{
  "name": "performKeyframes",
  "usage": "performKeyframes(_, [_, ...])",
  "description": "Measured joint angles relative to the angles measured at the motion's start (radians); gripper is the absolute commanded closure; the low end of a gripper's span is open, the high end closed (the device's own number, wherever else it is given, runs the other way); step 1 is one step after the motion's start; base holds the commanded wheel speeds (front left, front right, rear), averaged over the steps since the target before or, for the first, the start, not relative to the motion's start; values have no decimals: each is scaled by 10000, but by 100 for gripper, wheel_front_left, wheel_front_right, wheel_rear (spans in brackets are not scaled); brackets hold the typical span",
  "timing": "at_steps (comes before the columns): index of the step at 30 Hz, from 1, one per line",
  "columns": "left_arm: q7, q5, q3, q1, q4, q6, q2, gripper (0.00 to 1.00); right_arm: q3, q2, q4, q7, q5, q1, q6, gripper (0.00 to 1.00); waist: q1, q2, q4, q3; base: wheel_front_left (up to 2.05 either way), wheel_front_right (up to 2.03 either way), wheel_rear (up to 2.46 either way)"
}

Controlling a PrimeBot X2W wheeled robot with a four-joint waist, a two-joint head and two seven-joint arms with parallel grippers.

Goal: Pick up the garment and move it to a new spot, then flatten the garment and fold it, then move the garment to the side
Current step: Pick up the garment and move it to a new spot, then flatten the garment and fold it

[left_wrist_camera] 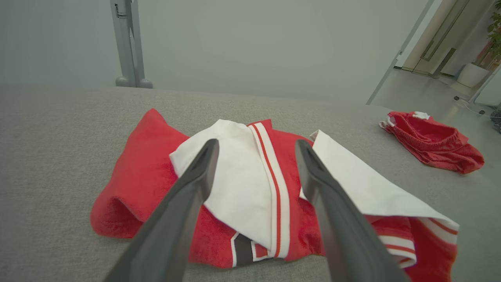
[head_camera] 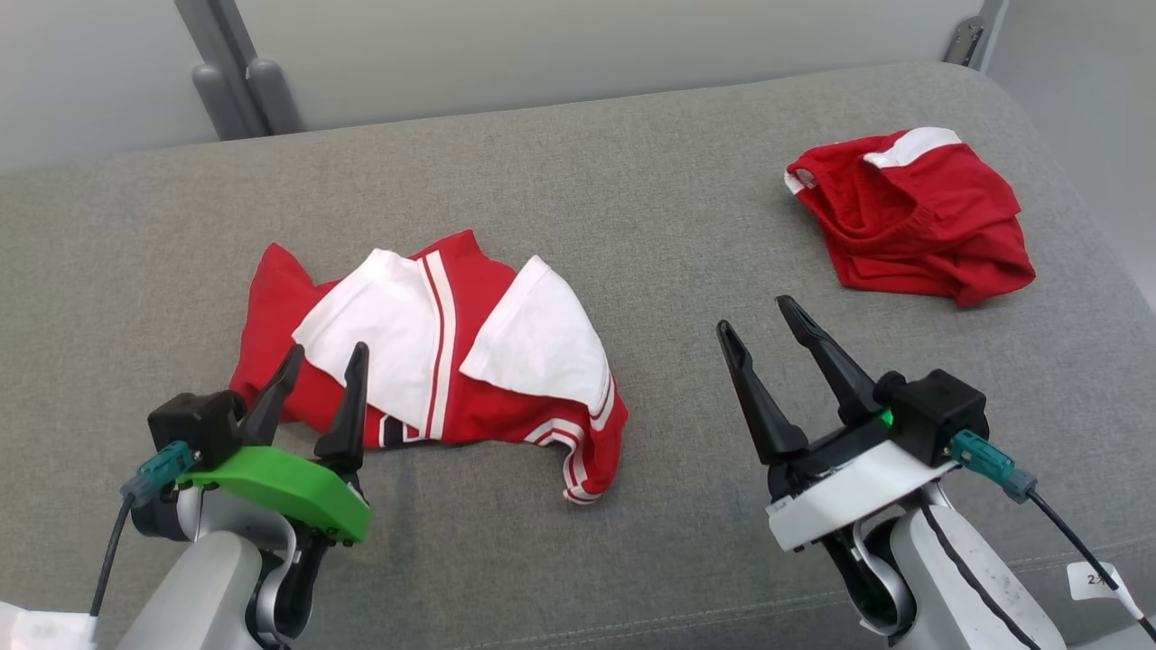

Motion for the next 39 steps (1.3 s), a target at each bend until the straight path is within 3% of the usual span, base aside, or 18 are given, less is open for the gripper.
performKeyframes(5, [2, 6, 522, 293, -476, 92, -117, 0, 100, -2, 261, 0, 8, 197, 0, 0, 0, 0, 167, 29, 0, 0, 0])
performKeyframes(14, [2, 219, 1156, 463, -1279, 92, -339, 0, 1181, 17, 1149, 305, 8, 232, 2, 0, 0, 0, 469, 41, 0, 0, 0])
performKeyframes(25, [2, 723, 1193, 800, -1515, -79, -460, 0, 1994, 8, 2117, 993, -192, -578, 2, 0, 0, 0, 745, 125, 0, 0, 0])
performKeyframes(34, [2, 788, 1312, 1039, -1622, -196, -708, 0, 2019, 8, 2964, 1457, -251, -1045, 2, 0, 0, 0, 1085, 176, 0, 0, 0])
performKeyframes(38, [2, 813, 1522, 1149, -1655, -242, -713, 0, 1929, 13, 3175, 1498, -236, -1269, 2, 6, 0, 0, 1226, 195, 0, 0, 0])
performKeyframes(39, [2, 826, 1582, 1196, -1666, -242, -709, 0, 1925, 13, 3239, 1498, -201, -1342, 2, 24, 0, 0, 1243, 197, 0, 0, 0])
